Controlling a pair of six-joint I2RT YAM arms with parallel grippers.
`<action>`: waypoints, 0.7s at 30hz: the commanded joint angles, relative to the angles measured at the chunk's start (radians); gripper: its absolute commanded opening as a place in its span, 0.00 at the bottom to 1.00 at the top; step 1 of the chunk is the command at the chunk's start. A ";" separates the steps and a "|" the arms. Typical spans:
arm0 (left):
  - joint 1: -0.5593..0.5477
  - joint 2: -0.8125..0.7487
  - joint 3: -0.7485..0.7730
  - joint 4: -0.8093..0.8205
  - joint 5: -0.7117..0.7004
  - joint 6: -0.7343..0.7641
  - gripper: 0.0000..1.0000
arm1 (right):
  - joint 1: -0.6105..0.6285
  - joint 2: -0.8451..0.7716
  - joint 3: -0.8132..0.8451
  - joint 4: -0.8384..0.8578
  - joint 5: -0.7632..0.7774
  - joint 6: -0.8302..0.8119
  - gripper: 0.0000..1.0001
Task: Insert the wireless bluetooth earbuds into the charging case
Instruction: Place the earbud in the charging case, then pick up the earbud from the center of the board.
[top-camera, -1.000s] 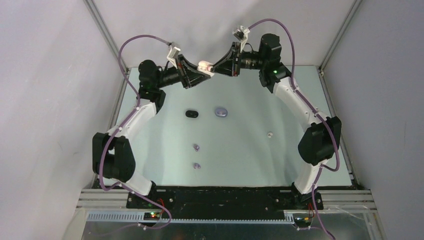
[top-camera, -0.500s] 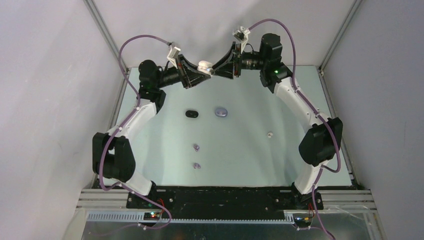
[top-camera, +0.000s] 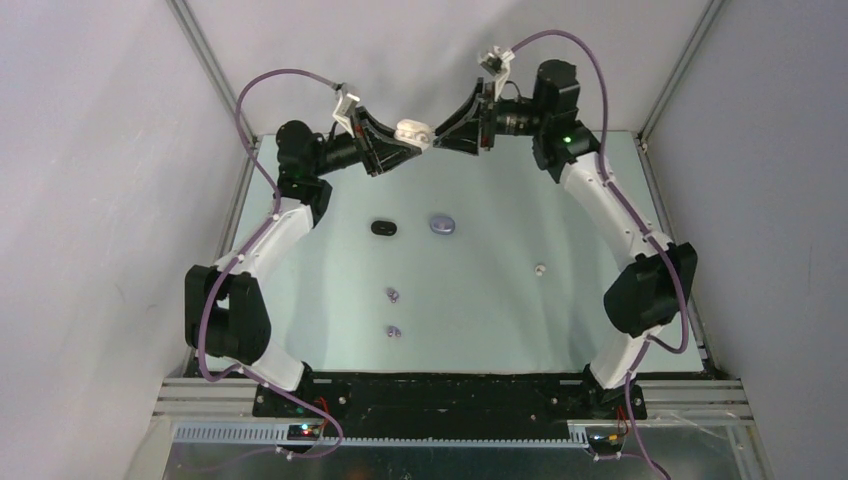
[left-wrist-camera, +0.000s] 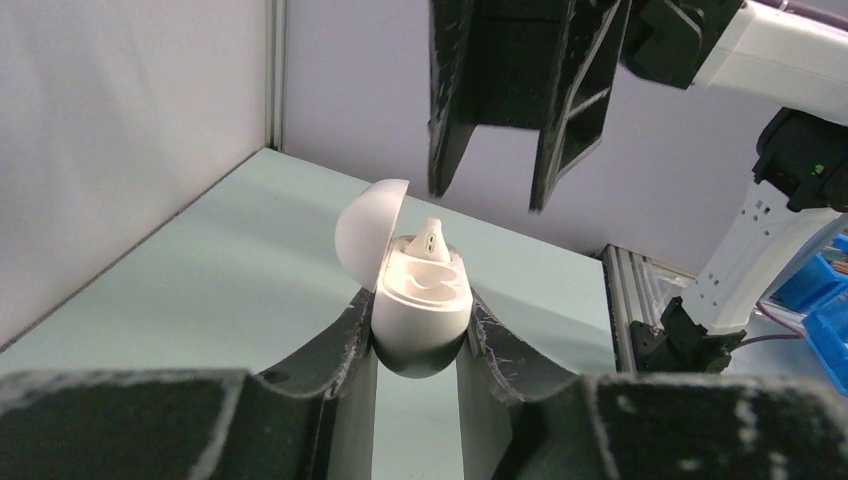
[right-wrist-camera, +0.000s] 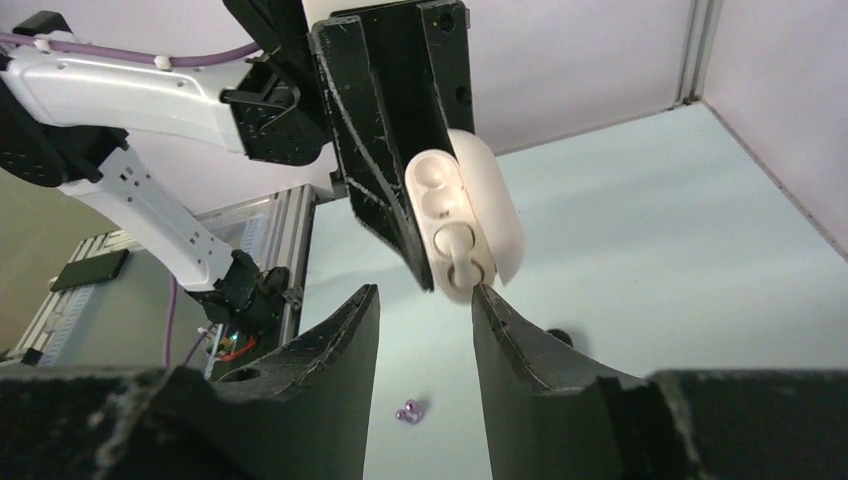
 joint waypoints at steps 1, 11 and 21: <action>-0.007 -0.024 0.009 0.052 -0.015 -0.010 0.00 | -0.057 -0.148 0.022 -0.101 -0.058 -0.029 0.44; -0.008 -0.020 0.011 0.024 -0.018 -0.008 0.00 | -0.137 -0.251 -0.130 -0.886 0.118 -0.953 0.43; 0.000 -0.030 0.004 0.004 -0.019 -0.002 0.00 | -0.138 -0.057 -0.227 -1.426 0.605 -1.502 0.37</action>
